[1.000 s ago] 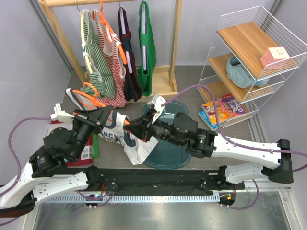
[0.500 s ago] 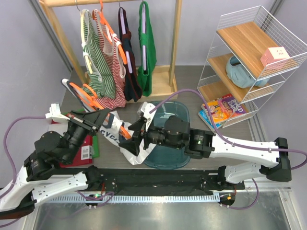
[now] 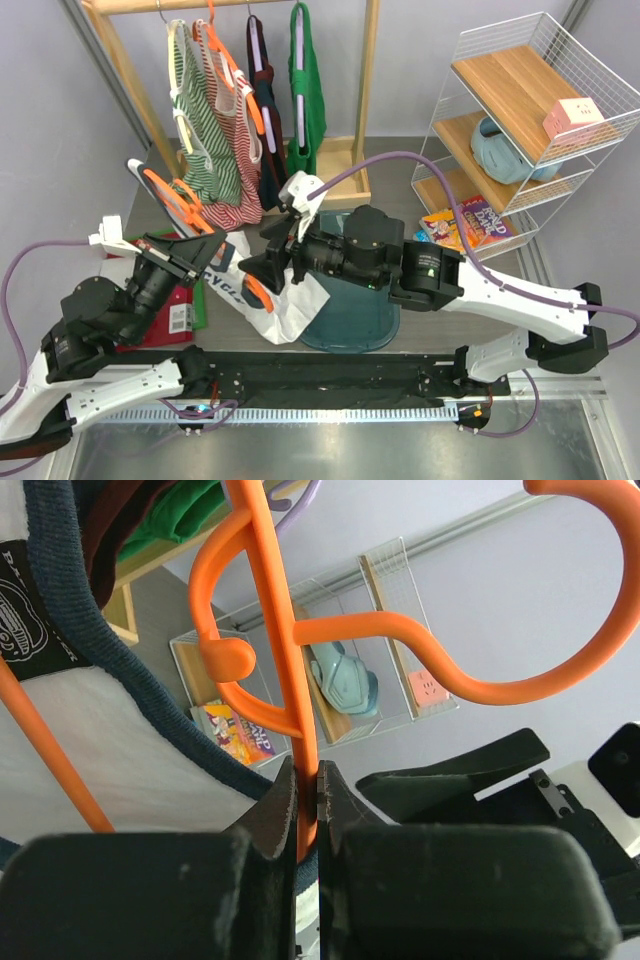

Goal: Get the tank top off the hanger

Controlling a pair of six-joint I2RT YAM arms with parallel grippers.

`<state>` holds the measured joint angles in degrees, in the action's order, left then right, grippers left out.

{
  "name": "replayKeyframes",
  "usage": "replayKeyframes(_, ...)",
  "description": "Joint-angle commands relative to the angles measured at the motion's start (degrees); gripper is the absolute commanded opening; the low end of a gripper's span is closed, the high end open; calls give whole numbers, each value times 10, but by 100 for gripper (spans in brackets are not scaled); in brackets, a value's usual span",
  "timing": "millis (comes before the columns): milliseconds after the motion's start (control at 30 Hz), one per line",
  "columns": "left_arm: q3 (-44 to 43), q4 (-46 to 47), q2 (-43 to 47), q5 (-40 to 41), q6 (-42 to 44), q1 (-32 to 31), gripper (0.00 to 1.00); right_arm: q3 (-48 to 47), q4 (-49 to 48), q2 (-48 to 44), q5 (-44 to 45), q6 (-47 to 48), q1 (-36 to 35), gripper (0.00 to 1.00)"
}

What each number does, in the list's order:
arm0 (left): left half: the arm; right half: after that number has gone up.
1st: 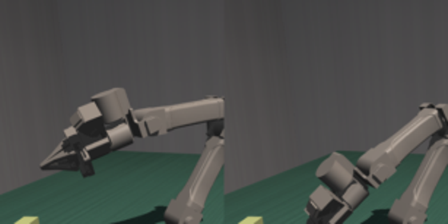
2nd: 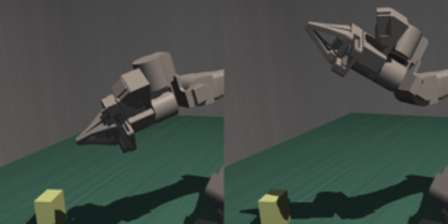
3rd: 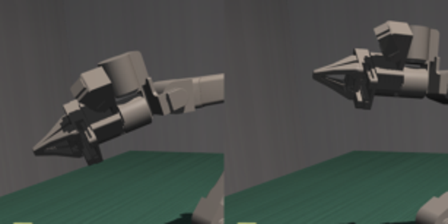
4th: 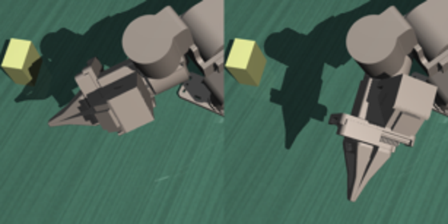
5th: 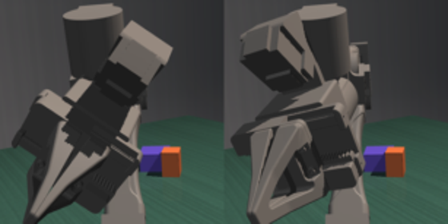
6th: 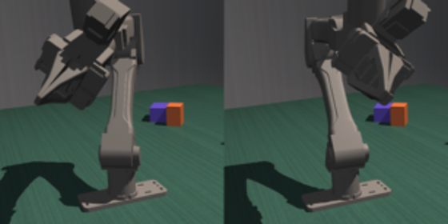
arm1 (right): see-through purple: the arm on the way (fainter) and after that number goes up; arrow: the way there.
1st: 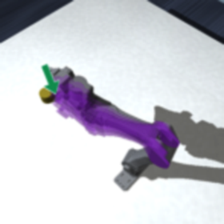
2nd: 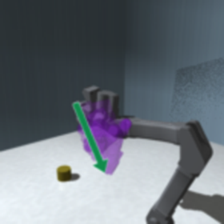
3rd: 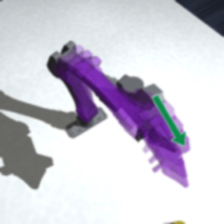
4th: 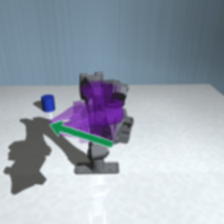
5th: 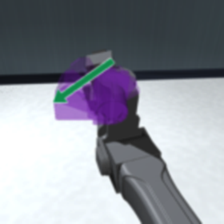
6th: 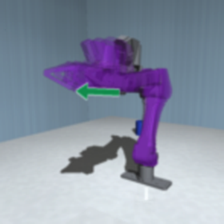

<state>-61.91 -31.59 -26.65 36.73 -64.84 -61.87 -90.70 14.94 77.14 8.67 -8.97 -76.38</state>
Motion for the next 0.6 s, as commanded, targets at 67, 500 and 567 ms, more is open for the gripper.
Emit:
replayKeyframes(67,-27,14,-5,-13,31,0,0,-42,27,46,-21,11,-2,62)
replayKeyframes(500,-41,-1,-4,-15,47,0,0,-43,22,60,-13,10,-2,71)
replayKeyframes(567,-41,-8,-4,-10,48,0,0,-43,24,57,-10,8,-2,72)
